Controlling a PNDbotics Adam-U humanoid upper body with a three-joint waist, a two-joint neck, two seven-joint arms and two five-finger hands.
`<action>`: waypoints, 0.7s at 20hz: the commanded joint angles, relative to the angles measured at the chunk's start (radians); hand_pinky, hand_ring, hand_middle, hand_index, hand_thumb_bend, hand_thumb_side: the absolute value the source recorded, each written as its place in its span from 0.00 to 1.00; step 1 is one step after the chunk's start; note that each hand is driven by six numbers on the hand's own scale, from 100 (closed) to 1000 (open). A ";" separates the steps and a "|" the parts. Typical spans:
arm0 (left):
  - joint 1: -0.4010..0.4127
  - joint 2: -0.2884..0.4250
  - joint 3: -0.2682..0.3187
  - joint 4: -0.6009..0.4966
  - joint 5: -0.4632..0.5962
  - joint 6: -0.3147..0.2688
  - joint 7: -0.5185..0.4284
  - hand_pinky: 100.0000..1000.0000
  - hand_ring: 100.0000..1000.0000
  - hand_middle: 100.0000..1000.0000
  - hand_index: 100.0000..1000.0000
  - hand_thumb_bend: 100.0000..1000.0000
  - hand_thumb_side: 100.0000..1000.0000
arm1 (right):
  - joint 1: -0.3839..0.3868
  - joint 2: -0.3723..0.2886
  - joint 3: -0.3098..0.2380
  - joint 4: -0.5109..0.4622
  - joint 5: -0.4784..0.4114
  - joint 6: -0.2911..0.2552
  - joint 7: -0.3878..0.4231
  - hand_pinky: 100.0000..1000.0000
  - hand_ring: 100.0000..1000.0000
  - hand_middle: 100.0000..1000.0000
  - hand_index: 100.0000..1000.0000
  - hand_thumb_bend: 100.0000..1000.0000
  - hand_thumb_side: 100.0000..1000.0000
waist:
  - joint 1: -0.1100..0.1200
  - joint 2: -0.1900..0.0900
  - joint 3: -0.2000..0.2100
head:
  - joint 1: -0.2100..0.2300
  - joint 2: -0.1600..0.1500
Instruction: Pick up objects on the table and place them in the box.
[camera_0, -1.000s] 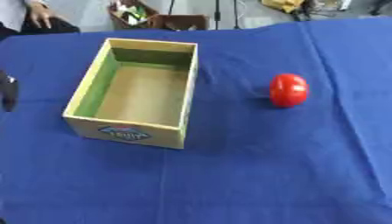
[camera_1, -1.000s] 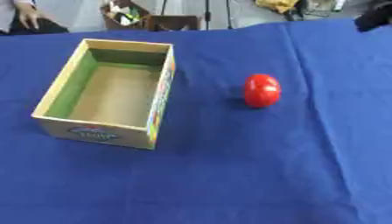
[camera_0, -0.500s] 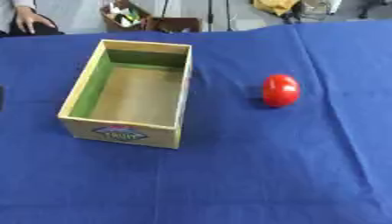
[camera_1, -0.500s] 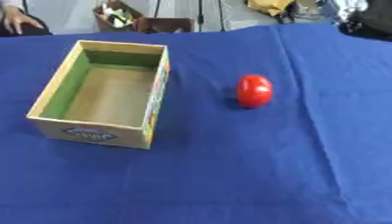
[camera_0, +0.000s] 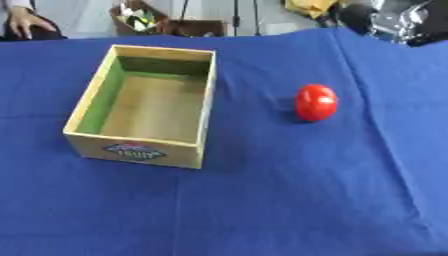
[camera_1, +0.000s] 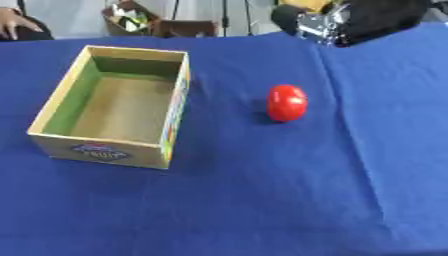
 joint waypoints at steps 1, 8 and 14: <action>-0.005 0.019 -0.009 -0.019 0.009 0.001 -0.004 0.00 0.20 0.30 0.64 0.00 0.71 | -0.050 0.008 0.029 0.073 0.033 -0.005 0.075 0.82 0.85 0.90 1.00 0.34 0.95 | -0.001 -0.021 0.002 | -0.006 0.003; -0.003 0.018 -0.009 -0.019 0.011 0.002 -0.006 0.00 0.21 0.30 0.64 0.00 0.71 | -0.107 0.066 0.076 0.225 0.082 -0.020 0.227 0.84 0.89 0.93 1.00 0.50 0.66 | 0.000 -0.021 0.007 | -0.012 -0.005; -0.003 0.018 -0.010 -0.019 0.011 0.003 -0.007 0.00 0.21 0.30 0.64 0.00 0.71 | -0.114 0.078 0.097 0.276 0.115 -0.018 0.287 0.85 0.90 0.93 1.00 0.60 0.60 | 0.001 -0.020 0.007 | -0.013 -0.007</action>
